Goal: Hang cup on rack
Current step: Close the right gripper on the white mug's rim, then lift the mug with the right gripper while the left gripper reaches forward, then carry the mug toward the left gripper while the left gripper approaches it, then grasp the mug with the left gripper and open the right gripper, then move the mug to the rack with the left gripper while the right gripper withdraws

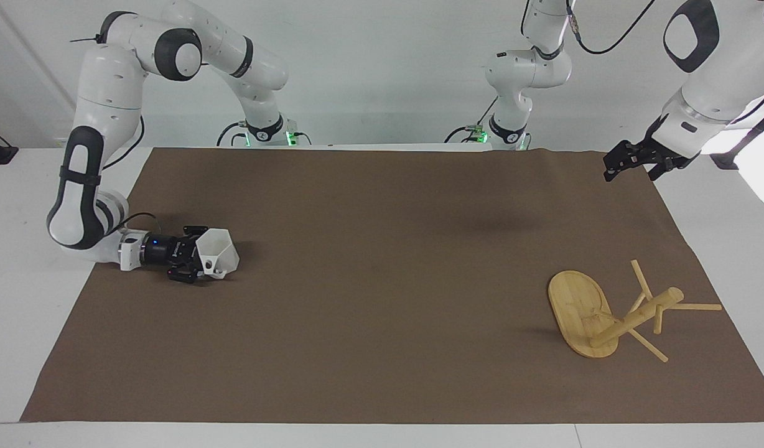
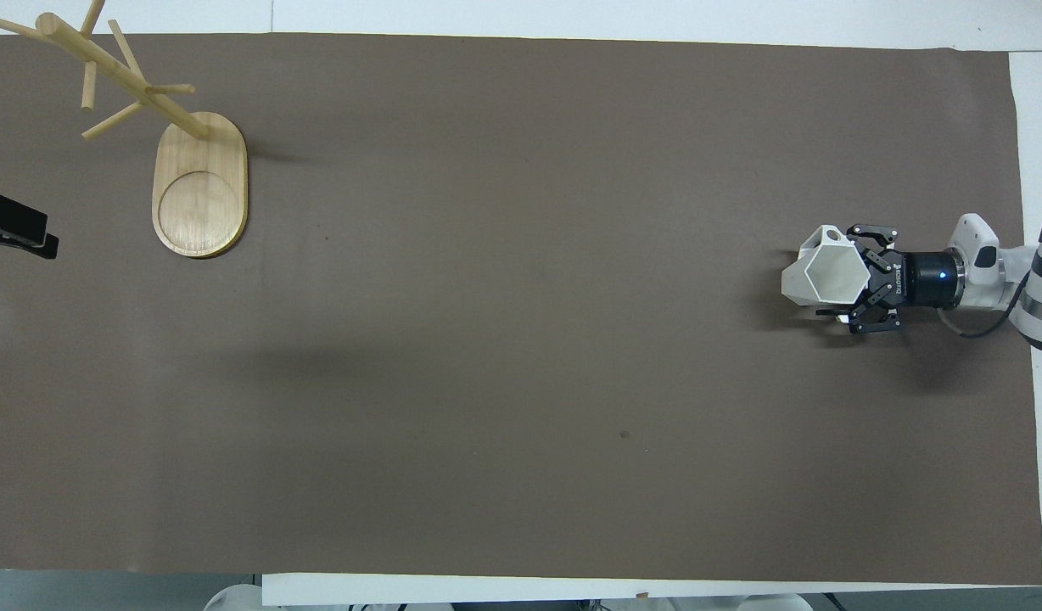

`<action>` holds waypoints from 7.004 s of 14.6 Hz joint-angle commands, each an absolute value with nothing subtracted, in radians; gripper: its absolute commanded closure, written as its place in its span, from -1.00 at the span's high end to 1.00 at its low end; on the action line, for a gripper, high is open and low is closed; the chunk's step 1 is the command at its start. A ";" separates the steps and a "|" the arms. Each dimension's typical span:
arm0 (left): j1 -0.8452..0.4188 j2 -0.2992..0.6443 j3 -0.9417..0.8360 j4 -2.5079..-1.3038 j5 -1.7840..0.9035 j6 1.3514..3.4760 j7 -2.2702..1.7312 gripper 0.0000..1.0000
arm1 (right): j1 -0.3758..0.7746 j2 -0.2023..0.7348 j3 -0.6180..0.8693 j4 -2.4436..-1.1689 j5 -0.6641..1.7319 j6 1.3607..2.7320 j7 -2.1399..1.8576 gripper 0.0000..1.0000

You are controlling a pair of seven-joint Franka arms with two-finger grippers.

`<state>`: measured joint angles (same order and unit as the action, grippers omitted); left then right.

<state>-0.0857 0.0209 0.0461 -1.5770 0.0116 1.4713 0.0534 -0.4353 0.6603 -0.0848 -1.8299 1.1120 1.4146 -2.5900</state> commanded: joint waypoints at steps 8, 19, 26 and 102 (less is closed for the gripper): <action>-0.084 -0.012 0.044 -1.614 0.029 1.470 0.058 1.00 | -0.400 0.632 -0.083 -1.888 1.129 1.422 -2.703 0.96; -0.087 -0.006 0.044 -1.603 0.029 1.480 0.057 1.00 | -0.198 0.539 -0.063 -1.887 1.178 1.454 -2.628 -0.93; -0.095 -0.006 0.043 -1.611 0.029 1.532 0.029 1.00 | 0.171 0.465 -0.063 -1.885 1.512 1.664 -2.474 -0.99; -0.652 0.239 0.043 -1.612 -0.035 1.844 -0.927 -1.00 | 0.350 0.433 -0.063 -1.893 1.625 2.050 -2.327 1.00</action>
